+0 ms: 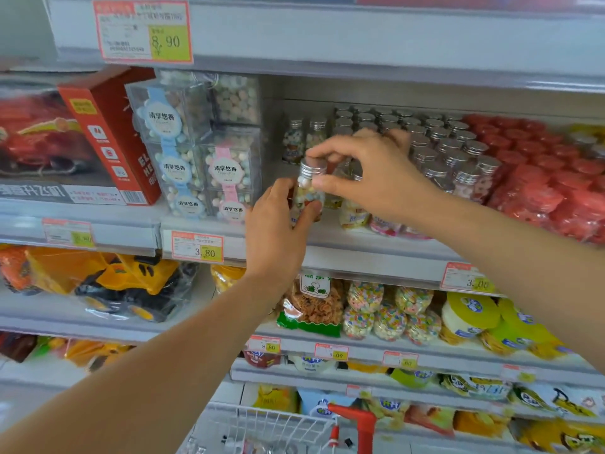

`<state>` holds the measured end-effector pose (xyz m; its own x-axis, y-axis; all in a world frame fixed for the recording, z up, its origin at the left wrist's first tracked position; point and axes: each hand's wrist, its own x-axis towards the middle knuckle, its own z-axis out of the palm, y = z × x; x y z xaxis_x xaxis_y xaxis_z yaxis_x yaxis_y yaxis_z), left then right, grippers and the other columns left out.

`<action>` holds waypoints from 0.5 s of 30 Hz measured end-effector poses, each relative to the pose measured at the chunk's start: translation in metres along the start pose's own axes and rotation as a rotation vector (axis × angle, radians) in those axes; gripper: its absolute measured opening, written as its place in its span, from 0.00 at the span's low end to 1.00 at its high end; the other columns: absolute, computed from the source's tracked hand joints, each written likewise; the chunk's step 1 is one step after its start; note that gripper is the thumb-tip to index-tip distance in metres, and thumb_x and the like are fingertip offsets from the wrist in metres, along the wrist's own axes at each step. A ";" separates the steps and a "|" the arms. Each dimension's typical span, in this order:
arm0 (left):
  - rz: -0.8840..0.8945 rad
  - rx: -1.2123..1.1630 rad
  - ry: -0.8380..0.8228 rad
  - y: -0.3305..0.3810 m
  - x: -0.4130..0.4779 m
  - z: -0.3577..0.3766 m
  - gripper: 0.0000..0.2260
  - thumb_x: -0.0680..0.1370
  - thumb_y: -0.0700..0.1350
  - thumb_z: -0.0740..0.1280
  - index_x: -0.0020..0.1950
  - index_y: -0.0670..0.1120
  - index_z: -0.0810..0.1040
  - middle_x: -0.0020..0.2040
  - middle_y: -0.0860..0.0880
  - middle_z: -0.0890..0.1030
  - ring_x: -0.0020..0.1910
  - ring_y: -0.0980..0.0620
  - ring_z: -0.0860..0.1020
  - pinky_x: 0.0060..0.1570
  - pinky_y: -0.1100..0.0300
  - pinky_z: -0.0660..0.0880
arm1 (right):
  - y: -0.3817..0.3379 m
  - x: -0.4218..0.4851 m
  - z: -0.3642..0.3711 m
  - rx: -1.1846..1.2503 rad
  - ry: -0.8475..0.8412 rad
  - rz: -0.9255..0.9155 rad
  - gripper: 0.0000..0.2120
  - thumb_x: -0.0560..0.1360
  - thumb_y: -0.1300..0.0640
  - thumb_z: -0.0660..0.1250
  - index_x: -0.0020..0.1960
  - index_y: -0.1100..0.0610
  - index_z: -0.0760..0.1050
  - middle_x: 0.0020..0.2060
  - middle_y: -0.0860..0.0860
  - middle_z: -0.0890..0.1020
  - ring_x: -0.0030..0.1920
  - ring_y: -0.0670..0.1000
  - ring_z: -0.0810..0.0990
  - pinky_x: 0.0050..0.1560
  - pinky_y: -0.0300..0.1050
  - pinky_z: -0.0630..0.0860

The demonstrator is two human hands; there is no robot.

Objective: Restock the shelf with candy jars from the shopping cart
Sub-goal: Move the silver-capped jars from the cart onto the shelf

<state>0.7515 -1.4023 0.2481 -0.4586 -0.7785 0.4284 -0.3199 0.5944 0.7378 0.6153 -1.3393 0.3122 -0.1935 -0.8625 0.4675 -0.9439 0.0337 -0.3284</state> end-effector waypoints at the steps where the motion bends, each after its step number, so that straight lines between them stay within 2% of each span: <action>1: -0.001 0.009 0.002 -0.001 0.000 0.000 0.11 0.78 0.50 0.67 0.57 0.47 0.75 0.50 0.50 0.80 0.49 0.51 0.76 0.48 0.53 0.73 | 0.001 0.002 0.000 0.016 -0.032 -0.025 0.16 0.72 0.41 0.70 0.59 0.41 0.76 0.47 0.39 0.81 0.58 0.45 0.73 0.57 0.46 0.54; 3: -0.003 0.038 -0.002 -0.002 0.000 0.002 0.11 0.78 0.50 0.67 0.57 0.47 0.75 0.49 0.50 0.80 0.47 0.51 0.76 0.43 0.55 0.71 | 0.005 0.005 0.000 0.045 -0.066 -0.063 0.14 0.71 0.43 0.71 0.55 0.44 0.77 0.45 0.38 0.82 0.56 0.43 0.75 0.60 0.48 0.57; 6: -0.001 0.073 0.014 -0.004 0.003 0.006 0.11 0.78 0.50 0.66 0.58 0.48 0.74 0.48 0.50 0.80 0.46 0.50 0.76 0.42 0.55 0.71 | 0.010 0.014 -0.001 0.043 -0.069 -0.095 0.12 0.71 0.44 0.72 0.51 0.46 0.77 0.44 0.39 0.82 0.52 0.41 0.76 0.57 0.42 0.56; 8: -0.002 0.129 0.039 -0.004 0.007 0.008 0.13 0.79 0.50 0.65 0.61 0.49 0.73 0.50 0.52 0.80 0.46 0.53 0.75 0.41 0.58 0.67 | 0.010 0.023 -0.004 0.025 -0.058 -0.095 0.13 0.70 0.43 0.72 0.51 0.46 0.78 0.42 0.39 0.82 0.50 0.40 0.78 0.61 0.43 0.58; 12: 0.009 0.222 0.028 -0.004 0.008 0.011 0.14 0.81 0.45 0.61 0.66 0.47 0.70 0.57 0.50 0.79 0.56 0.50 0.76 0.50 0.57 0.71 | 0.011 0.035 -0.010 0.006 0.006 -0.066 0.14 0.69 0.42 0.72 0.50 0.48 0.78 0.40 0.40 0.82 0.49 0.42 0.79 0.65 0.51 0.66; 15: -0.012 0.301 -0.039 0.000 0.013 0.011 0.21 0.81 0.40 0.57 0.74 0.45 0.62 0.65 0.46 0.75 0.63 0.47 0.74 0.57 0.56 0.69 | 0.013 0.046 -0.009 0.014 0.024 -0.011 0.12 0.70 0.44 0.73 0.49 0.49 0.78 0.42 0.41 0.82 0.49 0.44 0.78 0.63 0.52 0.68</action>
<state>0.7361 -1.4105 0.2475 -0.4826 -0.7812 0.3960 -0.5543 0.6225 0.5524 0.5916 -1.3738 0.3368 -0.1897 -0.8504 0.4907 -0.9422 0.0172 -0.3345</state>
